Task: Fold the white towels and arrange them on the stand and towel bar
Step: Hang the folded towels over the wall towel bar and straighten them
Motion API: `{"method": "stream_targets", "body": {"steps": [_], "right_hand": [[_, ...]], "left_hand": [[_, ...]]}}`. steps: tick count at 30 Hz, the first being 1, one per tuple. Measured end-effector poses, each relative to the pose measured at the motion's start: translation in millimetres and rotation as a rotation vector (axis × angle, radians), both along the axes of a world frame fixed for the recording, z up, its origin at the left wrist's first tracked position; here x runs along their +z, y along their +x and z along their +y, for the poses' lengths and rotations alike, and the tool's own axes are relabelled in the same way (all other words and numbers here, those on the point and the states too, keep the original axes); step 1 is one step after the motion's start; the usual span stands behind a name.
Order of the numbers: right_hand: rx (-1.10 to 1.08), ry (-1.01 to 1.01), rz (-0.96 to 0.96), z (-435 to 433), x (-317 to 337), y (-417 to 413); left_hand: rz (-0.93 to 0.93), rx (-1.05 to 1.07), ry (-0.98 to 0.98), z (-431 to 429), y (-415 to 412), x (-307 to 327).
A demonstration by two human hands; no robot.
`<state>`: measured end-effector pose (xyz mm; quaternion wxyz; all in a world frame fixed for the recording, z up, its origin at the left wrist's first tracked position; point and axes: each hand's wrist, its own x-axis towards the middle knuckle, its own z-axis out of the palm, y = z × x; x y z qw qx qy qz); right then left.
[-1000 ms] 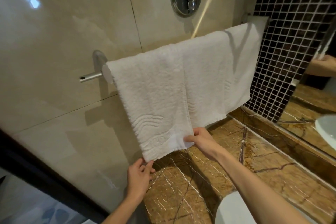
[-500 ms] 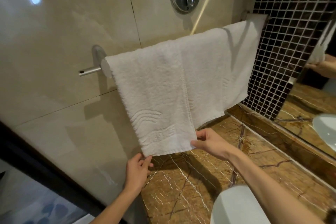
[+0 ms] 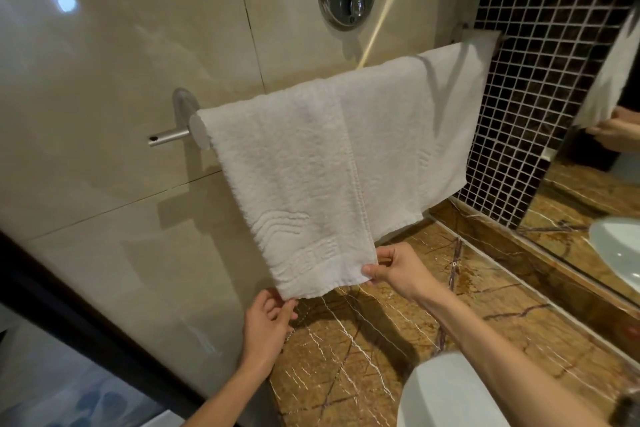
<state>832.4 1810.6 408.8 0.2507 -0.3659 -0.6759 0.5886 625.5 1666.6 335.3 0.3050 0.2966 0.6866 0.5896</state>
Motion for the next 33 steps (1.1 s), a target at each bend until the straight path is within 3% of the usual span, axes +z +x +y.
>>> {"method": "stream_targets", "body": {"steps": [9,20,33], "right_hand": [[0.114,-0.029,-0.062,4.4,-3.9,0.1],[-0.024,-0.094,0.061,8.2,-6.3,8.6],[-0.186,-0.062,0.007,10.3,-16.3,5.7]], "left_hand": [[0.047,0.049,0.098,-0.6,-1.9,4.8],[-0.005,0.031,0.0,9.5,1.8,9.6],[-0.005,-0.083,0.036,11.5,-1.5,9.1]]}}
